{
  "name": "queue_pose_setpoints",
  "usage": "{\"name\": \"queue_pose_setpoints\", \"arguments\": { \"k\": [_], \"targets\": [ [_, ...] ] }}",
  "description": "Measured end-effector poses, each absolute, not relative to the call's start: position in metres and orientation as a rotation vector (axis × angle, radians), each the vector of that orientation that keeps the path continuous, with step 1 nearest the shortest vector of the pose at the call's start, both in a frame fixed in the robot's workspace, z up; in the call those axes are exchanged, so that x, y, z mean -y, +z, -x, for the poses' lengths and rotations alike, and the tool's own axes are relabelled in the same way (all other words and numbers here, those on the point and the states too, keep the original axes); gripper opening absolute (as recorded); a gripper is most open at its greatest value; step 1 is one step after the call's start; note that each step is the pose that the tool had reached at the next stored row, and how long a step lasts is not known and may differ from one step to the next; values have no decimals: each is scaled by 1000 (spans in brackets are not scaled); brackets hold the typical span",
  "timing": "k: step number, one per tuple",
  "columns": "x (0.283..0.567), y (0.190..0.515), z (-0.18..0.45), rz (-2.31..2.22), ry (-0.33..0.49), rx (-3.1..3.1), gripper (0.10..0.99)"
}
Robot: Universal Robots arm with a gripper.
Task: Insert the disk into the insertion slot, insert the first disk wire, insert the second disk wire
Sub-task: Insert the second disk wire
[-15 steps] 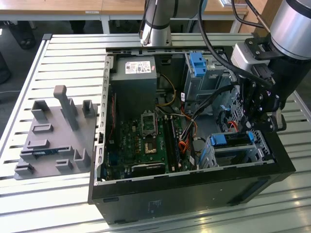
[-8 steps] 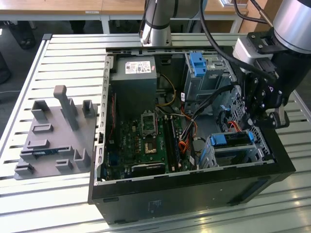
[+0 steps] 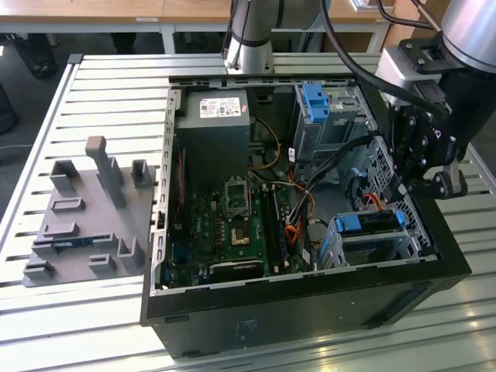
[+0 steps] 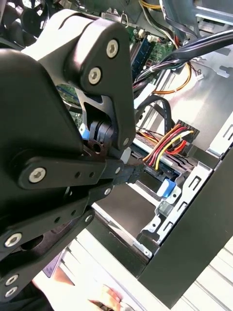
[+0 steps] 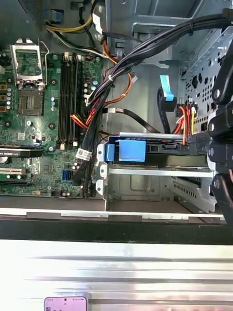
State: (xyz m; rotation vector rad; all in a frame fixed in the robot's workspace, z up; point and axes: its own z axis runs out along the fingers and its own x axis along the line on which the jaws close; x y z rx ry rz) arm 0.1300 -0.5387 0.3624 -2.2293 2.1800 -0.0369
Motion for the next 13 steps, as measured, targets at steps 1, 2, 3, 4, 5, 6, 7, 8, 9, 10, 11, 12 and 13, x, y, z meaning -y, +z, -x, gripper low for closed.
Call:
{"name": "queue_pose_setpoints", "arguments": {
  "k": [1, 2, 3, 4, 5, 6, 7, 8, 9, 10, 11, 12, 13],
  "targets": [
    [539, 363, -129, 2229, -37, -2180, 106],
    [539, 363, -128, 2230, -37, -2180, 106],
    [539, 363, -126, 2230, -37, -2180, 106],
    [539, 363, -124, 2229, -37, -2180, 106],
    [539, 363, -123, 2229, -37, -2180, 106],
    [539, 363, -121, 2230, -37, -2180, 106],
    [539, 363, -119, 2230, -37, -2180, 106],
    [539, 363, -117, 2230, -37, -2180, 106],
    [539, 363, -116, 2230, -37, -2180, 106],
    [539, 365, -116, 2230, -37, -2180, 106],
    [539, 367, -116, 2229, -37, -2180, 106],
    [539, 369, -116, 2230, -37, -2180, 106],
    [539, 371, -116, 2229, -37, -2180, 106]
  ]
}}
